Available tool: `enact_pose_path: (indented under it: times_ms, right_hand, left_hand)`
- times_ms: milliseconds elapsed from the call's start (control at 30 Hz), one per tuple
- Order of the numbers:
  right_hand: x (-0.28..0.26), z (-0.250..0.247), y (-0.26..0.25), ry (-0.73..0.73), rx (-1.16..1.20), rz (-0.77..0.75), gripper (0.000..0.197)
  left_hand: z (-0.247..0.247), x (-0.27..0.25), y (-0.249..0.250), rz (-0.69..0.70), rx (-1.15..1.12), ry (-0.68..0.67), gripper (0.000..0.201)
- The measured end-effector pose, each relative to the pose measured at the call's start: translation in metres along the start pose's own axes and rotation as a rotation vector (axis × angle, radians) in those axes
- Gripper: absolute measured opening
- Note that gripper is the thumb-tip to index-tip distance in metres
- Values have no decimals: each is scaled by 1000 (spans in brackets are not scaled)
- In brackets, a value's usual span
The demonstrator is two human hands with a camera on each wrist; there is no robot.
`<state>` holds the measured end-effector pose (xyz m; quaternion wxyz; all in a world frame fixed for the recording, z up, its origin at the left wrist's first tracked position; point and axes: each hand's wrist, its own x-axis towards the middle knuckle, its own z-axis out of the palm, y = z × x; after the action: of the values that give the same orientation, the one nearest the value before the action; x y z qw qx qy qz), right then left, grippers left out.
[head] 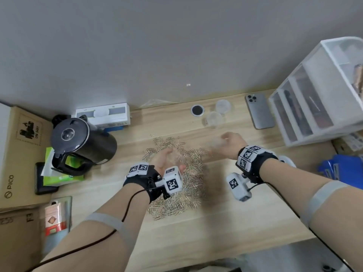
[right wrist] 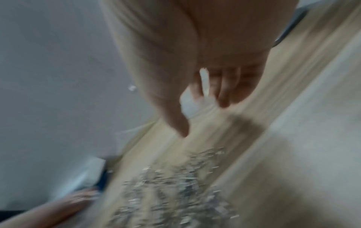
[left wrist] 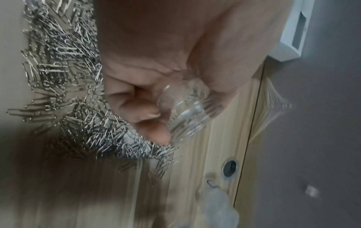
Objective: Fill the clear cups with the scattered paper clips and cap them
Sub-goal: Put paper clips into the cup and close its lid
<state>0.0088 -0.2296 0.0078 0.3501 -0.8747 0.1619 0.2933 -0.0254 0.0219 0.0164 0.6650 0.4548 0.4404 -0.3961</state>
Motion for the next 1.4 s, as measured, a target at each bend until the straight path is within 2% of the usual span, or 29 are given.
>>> enact_pose_path:
  times_ms: [100,233,333,400,433,500,567,700,800,933,1000,1067,1167,1233,1300,1400]
  right_hand:
    - [10,-13,32,137,-351,172,58]
    - [22,-1,46,195,-391,113,45]
    - [22,10,41,288,-418,103,45]
    - [17,16,33,342,-456,27,63]
    - [13,21,27,309,-458,-38,79]
    - [2,33,11,138,-446,-179,107]
    - [-8,52,0,-31,-539,-264,122]
    - [-20,91,-3,-187,-724,-270,143]
    - [-25,113,-5,-198,-681,-339,131]
    - [-28,131,-17,-176,-571,-444,94]
    - [-29,138,-26,-156,-532,-471,83]
    - [-32,143,-34,-136,-532,-480,92]
    - [-35,150,-42,-123,-653,-458,127]
    - [-36,156,-45,-130,-733,-458,136]
    - [-36,163,-47,-139,-749,-464,127]
    - [-36,168,-50,-140,-666,-497,94]
  left_hand:
    - [-22,-3,-7,29,-50,30,65]
    - [-52,-4,-14,54,-159,88,78]
    - [-67,-6,-17,67,-206,110,74]
    - [-74,-8,-18,74,-222,126,77]
    - [-78,-7,-18,69,-235,136,79]
    - [-83,-10,-18,68,-253,133,80]
    - [-87,-14,-17,74,-248,123,78]
    - [-99,-24,-17,81,-260,102,76]
    - [-113,-27,-20,78,-286,127,77]
    - [-130,-29,-28,64,-326,125,73]
    - [-137,-32,-31,50,-335,101,69]
    - [-144,-35,-33,41,-356,87,63]
    - [-152,-39,-32,29,-369,79,58]
    - [-154,-41,-32,39,-387,93,50]
    - [-156,-39,-33,46,-397,102,47]
    - [-157,-36,-35,24,-369,85,53]
